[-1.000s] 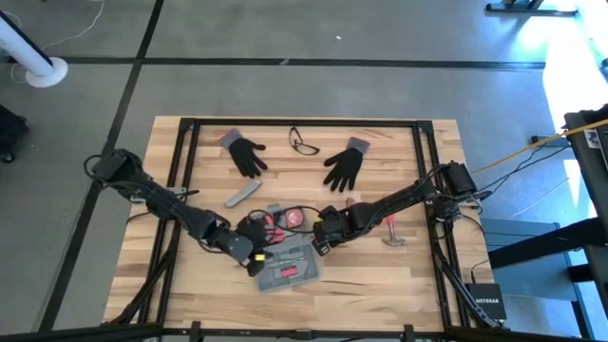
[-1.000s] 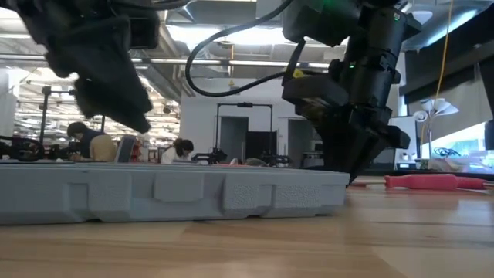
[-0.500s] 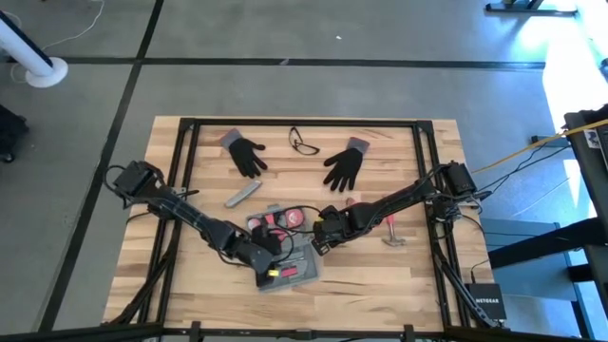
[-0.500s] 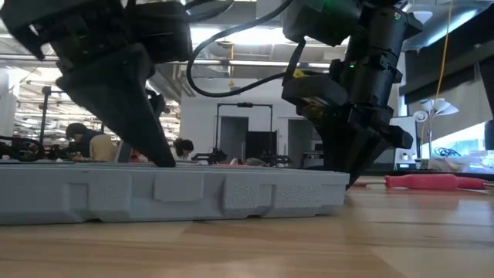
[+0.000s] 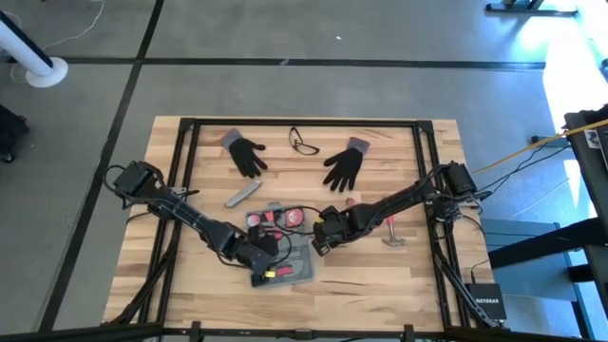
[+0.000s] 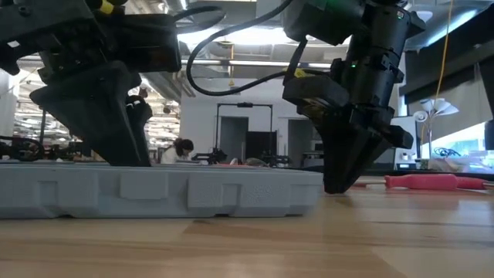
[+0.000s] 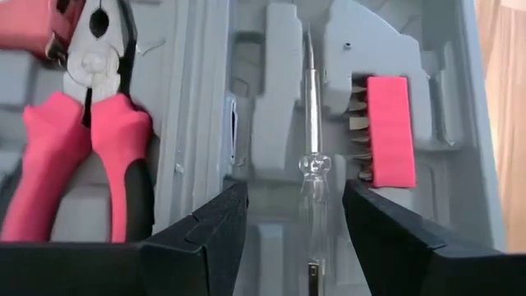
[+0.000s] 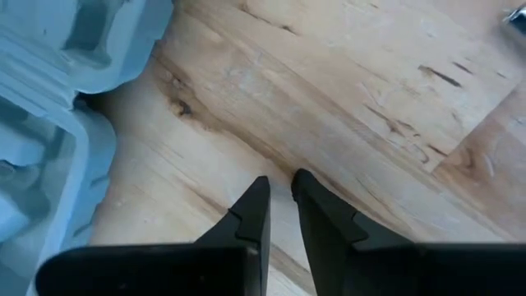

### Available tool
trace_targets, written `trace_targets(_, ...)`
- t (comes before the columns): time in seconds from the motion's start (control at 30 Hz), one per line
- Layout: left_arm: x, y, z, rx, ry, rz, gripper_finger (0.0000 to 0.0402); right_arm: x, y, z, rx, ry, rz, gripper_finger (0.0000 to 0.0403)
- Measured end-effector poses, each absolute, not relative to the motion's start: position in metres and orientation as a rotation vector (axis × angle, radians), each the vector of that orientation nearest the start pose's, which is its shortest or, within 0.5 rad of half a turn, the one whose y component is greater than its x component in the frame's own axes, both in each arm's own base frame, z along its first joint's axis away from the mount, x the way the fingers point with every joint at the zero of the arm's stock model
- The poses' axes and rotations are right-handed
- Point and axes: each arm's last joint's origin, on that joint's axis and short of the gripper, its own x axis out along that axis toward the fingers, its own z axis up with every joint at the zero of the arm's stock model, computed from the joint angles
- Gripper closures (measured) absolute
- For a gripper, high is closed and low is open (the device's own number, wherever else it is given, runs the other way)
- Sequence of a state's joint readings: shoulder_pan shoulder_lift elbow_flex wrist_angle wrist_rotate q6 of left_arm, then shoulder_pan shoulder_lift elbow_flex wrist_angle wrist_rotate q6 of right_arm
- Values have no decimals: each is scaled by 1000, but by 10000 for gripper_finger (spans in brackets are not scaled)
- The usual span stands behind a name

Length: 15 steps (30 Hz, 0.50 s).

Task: Prefit tool cases

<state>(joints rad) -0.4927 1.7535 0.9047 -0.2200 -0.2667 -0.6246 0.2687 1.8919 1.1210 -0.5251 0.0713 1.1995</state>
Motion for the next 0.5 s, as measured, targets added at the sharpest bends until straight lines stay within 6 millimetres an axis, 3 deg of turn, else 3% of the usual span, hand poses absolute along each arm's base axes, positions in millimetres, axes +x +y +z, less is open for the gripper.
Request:
trace_targets(0.13,282,-144,133,-49,1031,97,248,335,90,133,804,1185,-603,345)
trace_targets(0.3,277,-147,131,41,1066,51,364,335,90,133,802,1184,-606,345)
trace_targets(0.5,276,-150,135,33,1106,57,375,335,90,133,799,1180,-609,345)
